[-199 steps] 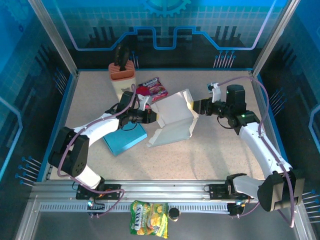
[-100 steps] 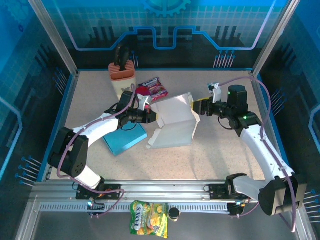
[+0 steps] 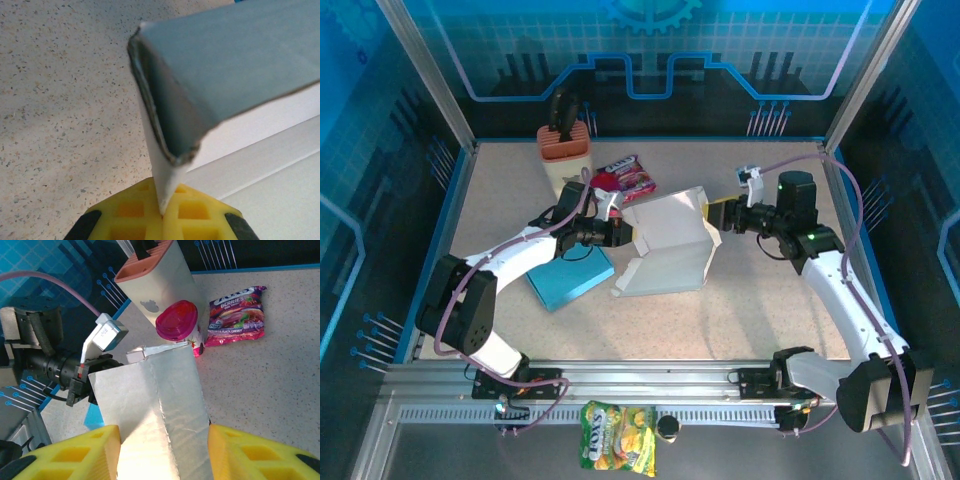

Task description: Fold the paper box

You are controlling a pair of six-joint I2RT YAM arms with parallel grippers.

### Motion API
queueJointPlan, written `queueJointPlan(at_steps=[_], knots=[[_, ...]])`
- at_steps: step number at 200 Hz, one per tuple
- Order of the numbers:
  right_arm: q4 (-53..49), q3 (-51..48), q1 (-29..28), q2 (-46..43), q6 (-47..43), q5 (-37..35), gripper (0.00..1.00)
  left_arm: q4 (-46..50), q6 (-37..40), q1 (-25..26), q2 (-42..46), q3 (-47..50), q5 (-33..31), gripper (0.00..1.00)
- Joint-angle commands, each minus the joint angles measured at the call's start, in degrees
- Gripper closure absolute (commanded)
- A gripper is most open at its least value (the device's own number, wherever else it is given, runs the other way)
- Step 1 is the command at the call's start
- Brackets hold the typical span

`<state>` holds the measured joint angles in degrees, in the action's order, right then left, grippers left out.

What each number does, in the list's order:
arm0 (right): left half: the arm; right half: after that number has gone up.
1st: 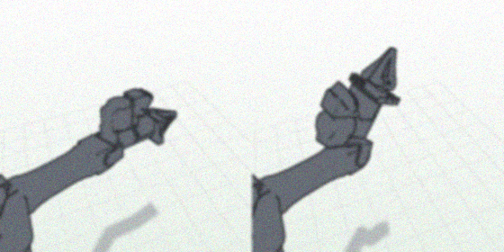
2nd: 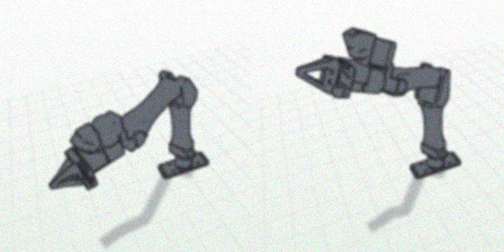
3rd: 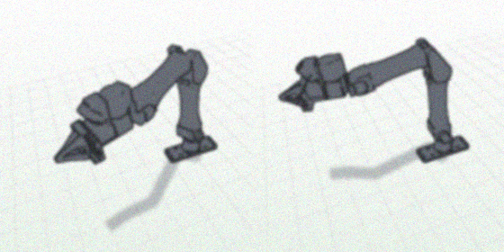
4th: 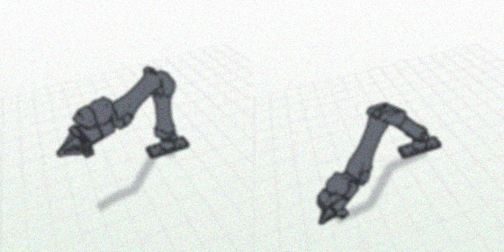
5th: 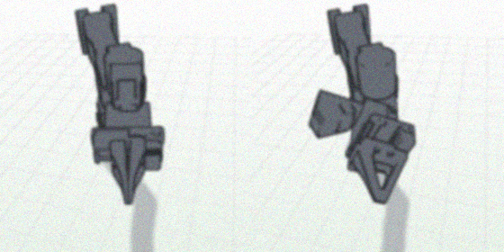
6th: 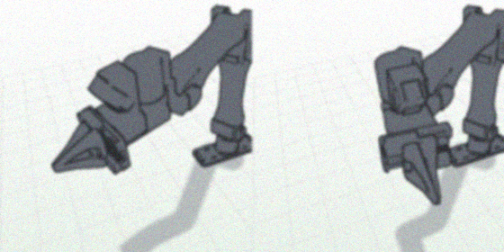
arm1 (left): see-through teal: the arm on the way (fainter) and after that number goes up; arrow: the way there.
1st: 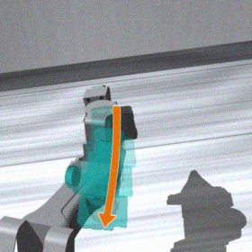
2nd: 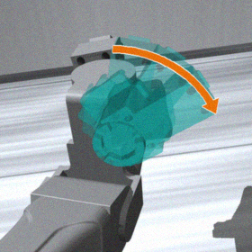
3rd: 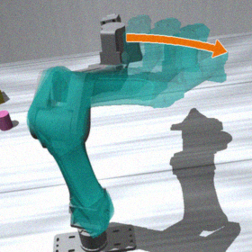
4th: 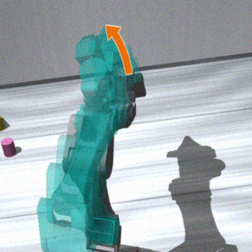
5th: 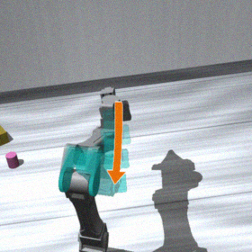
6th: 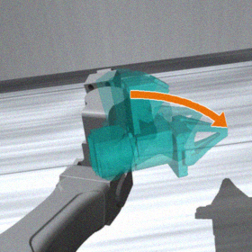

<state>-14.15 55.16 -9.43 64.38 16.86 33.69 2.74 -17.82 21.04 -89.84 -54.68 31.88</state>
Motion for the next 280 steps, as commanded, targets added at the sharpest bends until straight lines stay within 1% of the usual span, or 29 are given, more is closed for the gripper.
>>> queueJointPlan(at_steps=[1, 56, 76, 104, 123, 148, 168, 193, 223, 260, 280], knots=[[-1.02, -0.56, -1.5, -1.27, -1.87, -4.13, 0.5, -0.12, 0.66, -0.53, 1.27, -2.07, 2.32, 1.0], [-4.93, 1.54, -7.38, 0.87, -6.04, -19.52, 0.5, 0.58, 1.12, -0.49, 2.55, -2.19, 2.33, 1.0], [-5.96, 2.38, -10.21, 2.51, -7.27, -26.0, 0.53, 0.76, 1.17, -0.47, 2.73, -2.2, 2.23, 1.0], [-5.38, 2.82, -13.5, 4.49, -7.97, -33.76, 0.63, 1.5, 1.54, -0.3, 3.0, -2.36, 1.92, 1.0], [-4.32, 2.68, -15.4, 5.43, -7.9, -39.21, 0.72, 1.78, 1.81, -0.14, 3.07, -2.41, 1.7, 1.0], [-3.73, 2.8, -16.7, 6.44, -7.11, -43.95, 0.86, 2.1, 1.92, 0.12, 3.0, -2.37, 1.0, 1.0], [-4.08, 3.02, -17.87, 7.15, -5.44, -47.39, 0.92, 2.02, 1.78, 0.65, 2.79, -2.37, -0.03, 1.0], [-3.5, 2.53, -18.52, 7.64, -3.81, -45.89, 0.9, 1.14, 1.05, 1.28, 2.7, -2.02, -0.9, 1.0], [-3.77, 2.7, -18.67, 7.65, -3.98, -45.56, 0.9, 0.54, 0.59, 1.29, 3.19, -1.41, -2.03, 1.0], [-4.44, 2.8, -19.3, 9.22, -5.0, -47.69, 0.75, 0.99, 0.62, 1.68, 3.9, -1.4, -3.73, 1.0], [-4.57, 2.77, -19.38, 10.65, -5.09, -48.77, 0.74, 1.36, 0.79, 2.02, 3.74, -1.57, -4.45, 1.0]])
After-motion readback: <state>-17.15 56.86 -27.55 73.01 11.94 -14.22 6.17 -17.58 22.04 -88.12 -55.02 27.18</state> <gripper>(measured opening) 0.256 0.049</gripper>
